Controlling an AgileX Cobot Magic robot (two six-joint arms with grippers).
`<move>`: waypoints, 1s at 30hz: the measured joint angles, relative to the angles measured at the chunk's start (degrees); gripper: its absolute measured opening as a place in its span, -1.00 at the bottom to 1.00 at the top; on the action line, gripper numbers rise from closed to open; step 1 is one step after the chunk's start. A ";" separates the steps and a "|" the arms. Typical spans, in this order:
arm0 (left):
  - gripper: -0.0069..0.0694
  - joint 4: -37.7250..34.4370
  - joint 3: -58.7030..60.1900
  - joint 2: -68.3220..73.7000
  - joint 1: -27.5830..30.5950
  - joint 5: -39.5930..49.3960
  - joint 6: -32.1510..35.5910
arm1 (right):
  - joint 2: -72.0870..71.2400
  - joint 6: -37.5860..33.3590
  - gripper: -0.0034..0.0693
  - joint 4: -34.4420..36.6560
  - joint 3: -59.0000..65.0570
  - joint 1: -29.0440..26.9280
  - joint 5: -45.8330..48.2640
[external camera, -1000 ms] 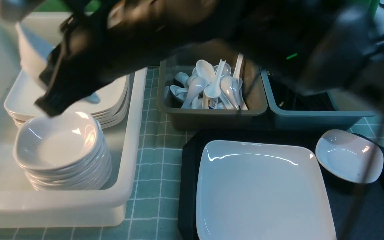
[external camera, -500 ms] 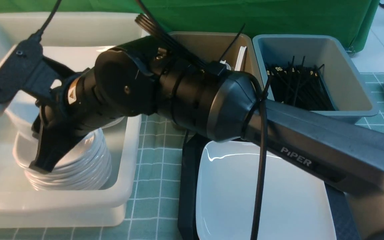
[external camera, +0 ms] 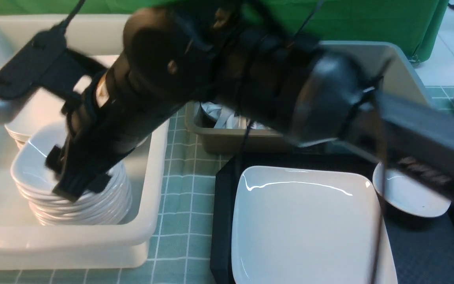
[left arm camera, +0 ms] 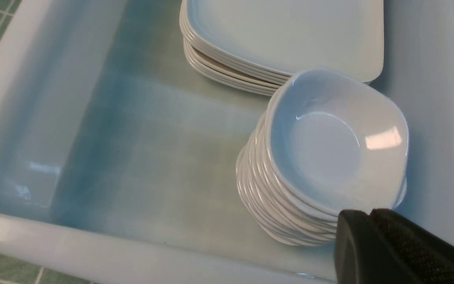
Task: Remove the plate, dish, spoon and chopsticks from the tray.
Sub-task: Use the right arm to put the small plate into the large storage box on the left, then use the right arm to grab a small plate from the dinner plate
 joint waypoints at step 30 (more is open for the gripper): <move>-0.79 0.40 0.00 0.00 -24.08 1.93 6.49 | -21.86 12.89 0.72 -13.53 65.86 -47.23 -22.69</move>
